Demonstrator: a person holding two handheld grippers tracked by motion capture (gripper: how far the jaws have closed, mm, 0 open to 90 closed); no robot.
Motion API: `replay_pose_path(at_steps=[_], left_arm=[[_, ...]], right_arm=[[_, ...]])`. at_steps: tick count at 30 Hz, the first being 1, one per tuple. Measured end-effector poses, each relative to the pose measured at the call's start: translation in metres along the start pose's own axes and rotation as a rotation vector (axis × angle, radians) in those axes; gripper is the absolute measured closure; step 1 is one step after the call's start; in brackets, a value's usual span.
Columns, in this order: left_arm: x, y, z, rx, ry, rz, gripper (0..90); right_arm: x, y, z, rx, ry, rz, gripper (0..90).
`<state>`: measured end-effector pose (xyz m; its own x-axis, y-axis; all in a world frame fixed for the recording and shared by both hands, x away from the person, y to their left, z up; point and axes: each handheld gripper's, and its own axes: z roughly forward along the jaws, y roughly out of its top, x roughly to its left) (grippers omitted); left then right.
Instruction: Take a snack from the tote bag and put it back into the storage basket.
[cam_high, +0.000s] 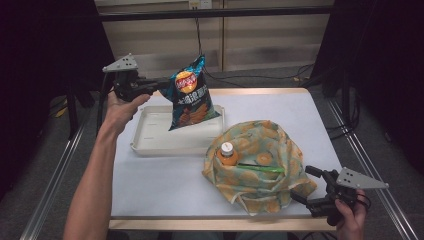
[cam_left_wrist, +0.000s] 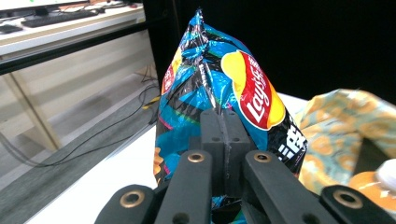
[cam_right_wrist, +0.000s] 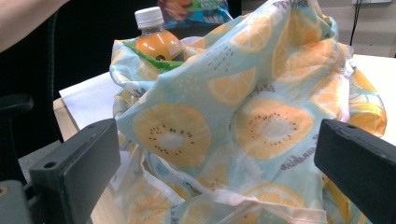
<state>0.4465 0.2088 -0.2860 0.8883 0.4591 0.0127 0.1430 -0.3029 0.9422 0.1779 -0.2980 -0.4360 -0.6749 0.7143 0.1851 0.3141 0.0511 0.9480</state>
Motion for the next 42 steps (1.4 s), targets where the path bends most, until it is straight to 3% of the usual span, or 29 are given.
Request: replay_pose_path(at_steps=[7, 12, 19, 30, 37, 42], left_arm=[[0.010, -0.011, 0.024, 0.029, 0.004, -0.012, 90.0], [0.015, -0.019, 0.039, 0.062, -0.015, -0.028, 90.0], [0.026, -0.028, 0.052, 0.098, 0.021, -0.039, 90.0], [0.049, -0.048, 0.078, 0.140, 0.063, -0.108, 90.0], [0.063, -0.061, 0.089, 0.114, 0.108, -0.176, 89.9], [0.068, -0.060, 0.092, 0.120, 0.126, -0.186, 88.2]], right_arm=[[0.000, -0.001, -0.001, 0.001, 0.003, -0.003, 0.0], [0.001, -0.002, 0.001, 0.006, 0.012, 0.000, 0.0], [-0.001, -0.003, 0.000, 0.007, 0.011, 0.002, 0.0], [0.000, -0.004, 0.001, 0.010, 0.018, 0.004, 0.0], [-0.002, -0.004, 0.001, 0.010, 0.017, 0.008, 0.0], [-0.002, -0.005, 0.000, 0.011, 0.020, 0.008, 0.0]])
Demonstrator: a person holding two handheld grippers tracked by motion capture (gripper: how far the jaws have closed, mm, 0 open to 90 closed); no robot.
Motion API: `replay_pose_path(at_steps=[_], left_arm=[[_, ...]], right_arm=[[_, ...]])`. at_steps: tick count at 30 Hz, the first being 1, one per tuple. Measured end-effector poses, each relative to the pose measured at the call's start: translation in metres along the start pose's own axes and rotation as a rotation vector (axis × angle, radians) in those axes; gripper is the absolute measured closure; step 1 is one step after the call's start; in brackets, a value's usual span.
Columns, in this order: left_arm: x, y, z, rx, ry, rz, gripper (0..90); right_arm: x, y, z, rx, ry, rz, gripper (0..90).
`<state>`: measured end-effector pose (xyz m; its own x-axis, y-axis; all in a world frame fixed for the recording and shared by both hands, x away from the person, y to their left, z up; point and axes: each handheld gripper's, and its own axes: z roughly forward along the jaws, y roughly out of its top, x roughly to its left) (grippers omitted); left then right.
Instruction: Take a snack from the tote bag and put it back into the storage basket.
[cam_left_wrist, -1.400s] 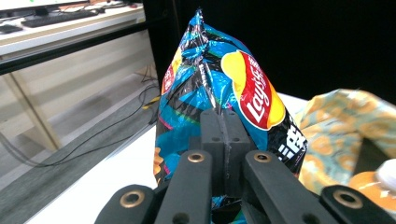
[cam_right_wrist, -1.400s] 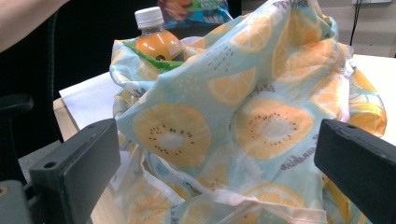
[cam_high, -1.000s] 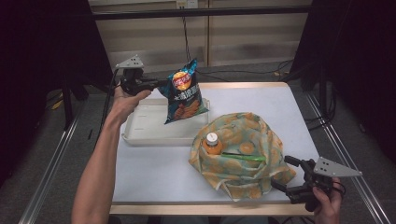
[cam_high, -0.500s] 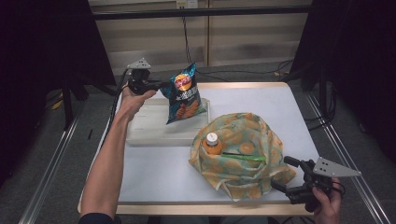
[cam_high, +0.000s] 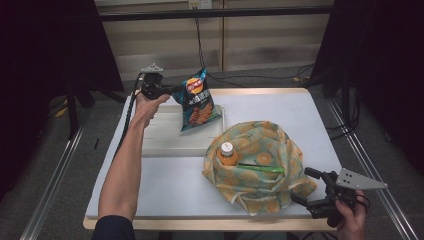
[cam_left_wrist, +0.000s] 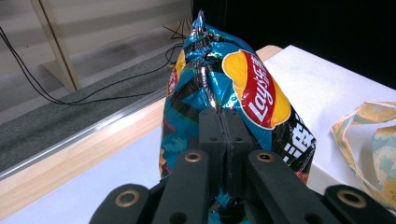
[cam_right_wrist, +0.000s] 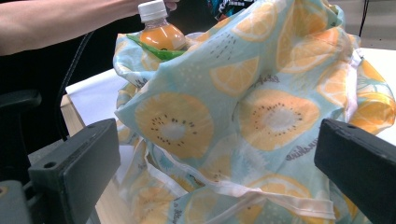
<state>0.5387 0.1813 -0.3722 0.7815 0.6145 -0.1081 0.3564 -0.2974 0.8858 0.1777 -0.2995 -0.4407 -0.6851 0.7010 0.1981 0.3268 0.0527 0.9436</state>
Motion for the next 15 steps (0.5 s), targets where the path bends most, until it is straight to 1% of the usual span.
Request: replay_pose_path(at_steps=[1, 2, 3, 4, 6, 8, 10, 11, 12, 13, 15], left_arm=[[0.000, 0.002, 0.001, 0.000, 0.003, 0.002, 87.6], [-0.001, 0.004, 0.002, 0.000, -0.005, 0.007, 87.0], [-0.002, 0.006, 0.003, 0.005, 0.008, 0.006, 85.8], [-0.002, 0.007, 0.004, -0.004, 0.003, 0.000, 84.1], [-0.003, 0.009, 0.006, -0.002, 0.012, 0.001, 81.6], [-0.003, 0.010, 0.008, -0.007, 0.013, -0.005, 78.1], [-0.002, 0.010, 0.009, -0.015, 0.018, 0.001, 78.1], [0.000, 0.009, 0.012, -0.026, 0.008, -0.010, 76.8], [0.000, 0.009, 0.013, -0.023, 0.015, -0.010, 73.5], [0.000, 0.009, 0.016, -0.019, 0.011, -0.013, 72.1], [0.000, 0.008, 0.019, -0.013, 0.018, -0.017, 67.4]], right_arm=[[0.000, 0.000, 0.000, -0.001, -0.001, 0.004, 0.0], [0.000, 0.000, 0.000, 0.001, -0.003, 0.005, 0.0], [0.000, 0.000, 0.000, -0.001, -0.001, 0.004, 0.0], [0.000, 0.000, 0.000, -0.001, -0.001, 0.004, 0.0], [0.000, 0.000, 0.000, 0.000, 0.000, 0.001, 0.0], [0.001, 0.000, 0.000, -0.001, 0.001, 0.003, 0.0], [0.001, 0.000, 0.000, 0.000, 0.002, 0.003, 0.0], [0.001, 0.000, 0.000, 0.000, 0.001, 0.003, 0.0], [0.001, 0.000, 0.000, 0.000, -0.002, 0.004, 0.0], [0.001, 0.000, 0.000, -0.002, -0.001, 0.004, 0.0], [0.001, 0.000, 0.000, -0.001, 0.001, 0.002, 0.0]])
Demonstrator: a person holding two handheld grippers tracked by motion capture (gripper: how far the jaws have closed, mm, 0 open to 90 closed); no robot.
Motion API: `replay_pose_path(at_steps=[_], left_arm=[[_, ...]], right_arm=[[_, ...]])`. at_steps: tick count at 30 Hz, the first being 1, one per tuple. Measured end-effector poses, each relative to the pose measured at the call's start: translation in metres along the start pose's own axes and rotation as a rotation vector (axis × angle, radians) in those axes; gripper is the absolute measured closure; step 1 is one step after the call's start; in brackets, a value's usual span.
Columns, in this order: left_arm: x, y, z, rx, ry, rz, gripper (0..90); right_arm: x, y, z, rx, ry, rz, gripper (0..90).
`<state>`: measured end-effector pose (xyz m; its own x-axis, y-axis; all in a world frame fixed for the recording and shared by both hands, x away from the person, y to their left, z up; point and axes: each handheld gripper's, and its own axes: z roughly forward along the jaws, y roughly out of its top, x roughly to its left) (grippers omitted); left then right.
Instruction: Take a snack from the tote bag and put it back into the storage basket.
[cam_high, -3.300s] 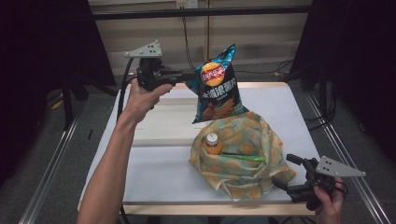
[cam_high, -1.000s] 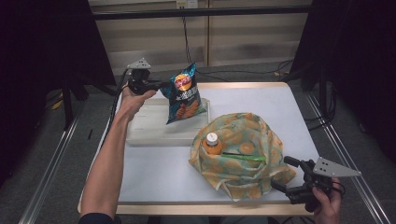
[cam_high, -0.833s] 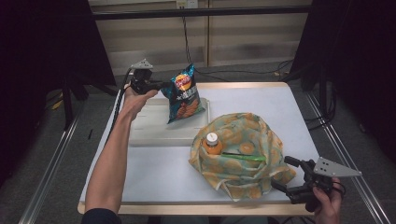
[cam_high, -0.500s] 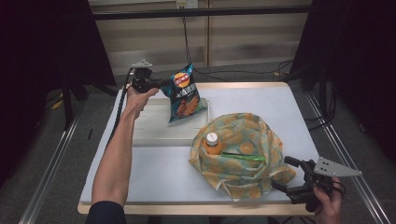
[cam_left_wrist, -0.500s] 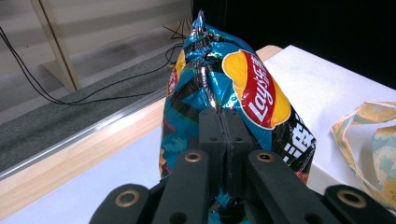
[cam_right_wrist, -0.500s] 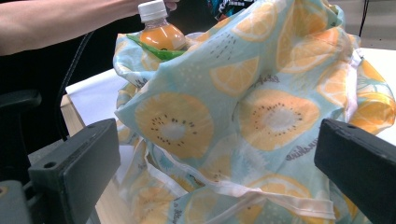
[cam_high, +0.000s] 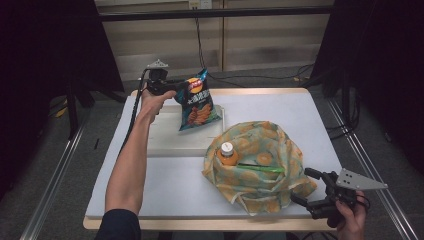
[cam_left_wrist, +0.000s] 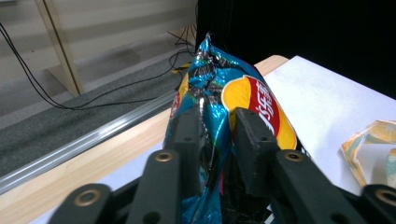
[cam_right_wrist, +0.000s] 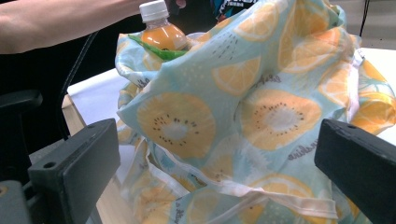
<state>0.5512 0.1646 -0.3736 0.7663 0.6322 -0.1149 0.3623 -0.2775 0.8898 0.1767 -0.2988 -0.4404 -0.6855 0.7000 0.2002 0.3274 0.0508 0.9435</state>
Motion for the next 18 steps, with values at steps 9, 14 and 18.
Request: replay_pose_path(at_steps=[9, 14, 18], left_arm=[[-0.004, 0.008, -0.003, 0.002, 0.058, -0.029, 37.6], [-0.010, 0.015, -0.016, -0.039, 0.062, -0.027, 29.4], [-0.015, 0.018, -0.026, -0.058, 0.052, -0.005, 26.8]], right_arm=[[0.000, -0.001, 0.000, 0.005, 0.011, 0.002, 0.0], [0.001, -0.001, 0.001, 0.009, 0.024, 0.001, 0.1], [0.001, -0.001, 0.002, 0.013, 0.023, 0.000, 0.1]])
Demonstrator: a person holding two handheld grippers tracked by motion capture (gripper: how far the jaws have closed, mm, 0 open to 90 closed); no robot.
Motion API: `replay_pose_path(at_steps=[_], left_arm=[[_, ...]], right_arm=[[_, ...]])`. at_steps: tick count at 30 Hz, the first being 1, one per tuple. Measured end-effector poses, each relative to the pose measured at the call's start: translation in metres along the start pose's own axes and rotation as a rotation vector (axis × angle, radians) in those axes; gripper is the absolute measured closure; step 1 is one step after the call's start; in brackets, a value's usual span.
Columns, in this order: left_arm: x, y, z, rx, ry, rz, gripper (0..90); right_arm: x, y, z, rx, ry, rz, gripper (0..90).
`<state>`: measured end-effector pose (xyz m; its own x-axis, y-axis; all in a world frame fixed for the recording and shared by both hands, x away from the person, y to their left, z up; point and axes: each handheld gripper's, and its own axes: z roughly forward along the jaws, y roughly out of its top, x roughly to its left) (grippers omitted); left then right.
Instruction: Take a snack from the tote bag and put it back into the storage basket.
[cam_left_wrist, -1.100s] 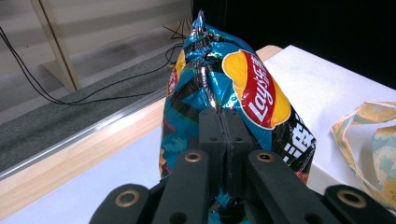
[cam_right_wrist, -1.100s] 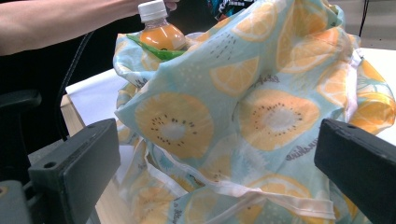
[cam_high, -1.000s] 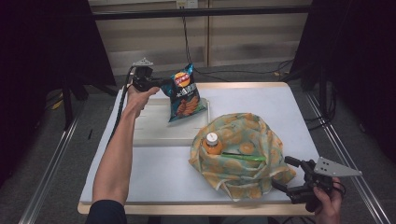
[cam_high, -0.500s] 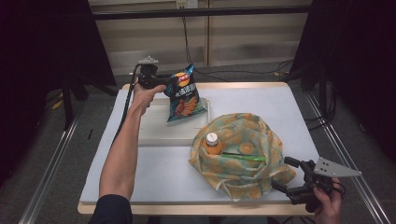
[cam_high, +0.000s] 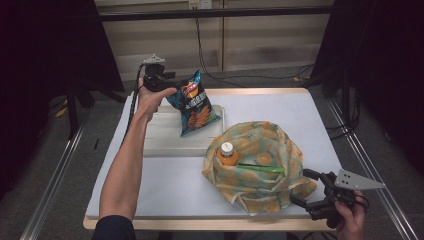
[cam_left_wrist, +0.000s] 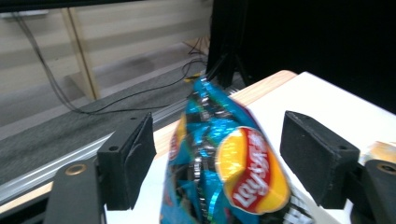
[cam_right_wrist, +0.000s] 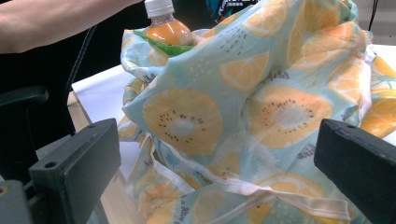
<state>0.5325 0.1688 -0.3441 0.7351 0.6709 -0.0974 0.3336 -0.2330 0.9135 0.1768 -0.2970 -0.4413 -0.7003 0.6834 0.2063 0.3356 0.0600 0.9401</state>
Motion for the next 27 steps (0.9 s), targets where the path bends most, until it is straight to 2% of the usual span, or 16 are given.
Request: replay_pose_path(at_steps=[1, 4, 7, 8, 9, 10, 13, 14, 15, 17, 18, 19, 20, 22, 23, 27], left_arm=[[0.000, 0.001, -0.003, -0.003, -0.006, 0.010, 26.7], [-0.005, 0.003, -0.012, -0.029, -0.022, -0.001, 29.5], [-0.014, 0.001, -0.020, -0.028, -0.057, 0.026, 43.5], [-0.016, -0.001, -0.023, -0.036, -0.083, 0.031, 50.3], [-0.019, -0.003, -0.025, -0.044, -0.079, 0.038, 56.9], [-0.021, -0.005, -0.026, -0.040, -0.091, 0.025, 59.1], [-0.027, -0.010, -0.030, -0.034, -0.137, 0.034, 69.5], [-0.029, -0.013, -0.030, -0.035, -0.170, 0.039, 73.9], [-0.032, -0.016, -0.030, -0.024, -0.186, 0.043, 79.6], [-0.038, -0.023, -0.028, 0.020, -0.217, 0.065, 84.6], [-0.042, -0.027, -0.026, 0.027, -0.239, 0.070, 87.2], [-0.045, -0.032, -0.025, 0.042, -0.247, 0.074, 88.7], [-0.048, -0.038, -0.023, 0.054, -0.231, 0.086, 89.0], [-0.049, -0.050, -0.019, 0.071, -0.258, 0.062, 90.0], [-0.049, -0.055, -0.017, 0.090, -0.246, 0.064, 90.0], [-0.049, -0.074, -0.008, 0.166, -0.265, 0.055, 90.0]], right_arm=[[0.000, 0.000, 0.000, -0.001, -0.001, 0.001, 0.1], [0.000, 0.000, 0.000, -0.002, -0.004, -0.001, 0.1], [0.000, 0.000, 0.000, -0.002, -0.006, 0.001, 0.0], [0.000, 0.000, 0.000, -0.005, -0.003, -0.001, 0.0], [0.000, 0.000, 0.000, -0.001, -0.006, -0.001, 0.1], [0.000, 0.000, 0.000, -0.001, -0.006, -0.001, 0.0], [0.000, 0.000, 0.001, 0.003, -0.011, -0.004, 0.0], [0.000, 0.000, 0.001, 0.003, -0.009, -0.004, 0.0], [0.001, 0.000, 0.001, 0.001, -0.010, -0.003, 0.0], [0.000, 0.000, 0.001, 0.003, -0.010, -0.001, 0.0], [0.000, 0.000, 0.001, 0.003, -0.014, -0.002, 0.0], [0.000, 0.000, 0.001, 0.003, -0.015, -0.001, 0.0], [0.000, 0.000, 0.001, 0.003, -0.014, -0.002, 0.0], [0.000, 0.000, 0.001, 0.007, -0.016, -0.002, 0.0], [0.000, 0.000, 0.001, 0.007, -0.014, -0.002, 0.0], [0.000, 0.000, 0.001, 0.007, -0.014, -0.003, 0.0]])
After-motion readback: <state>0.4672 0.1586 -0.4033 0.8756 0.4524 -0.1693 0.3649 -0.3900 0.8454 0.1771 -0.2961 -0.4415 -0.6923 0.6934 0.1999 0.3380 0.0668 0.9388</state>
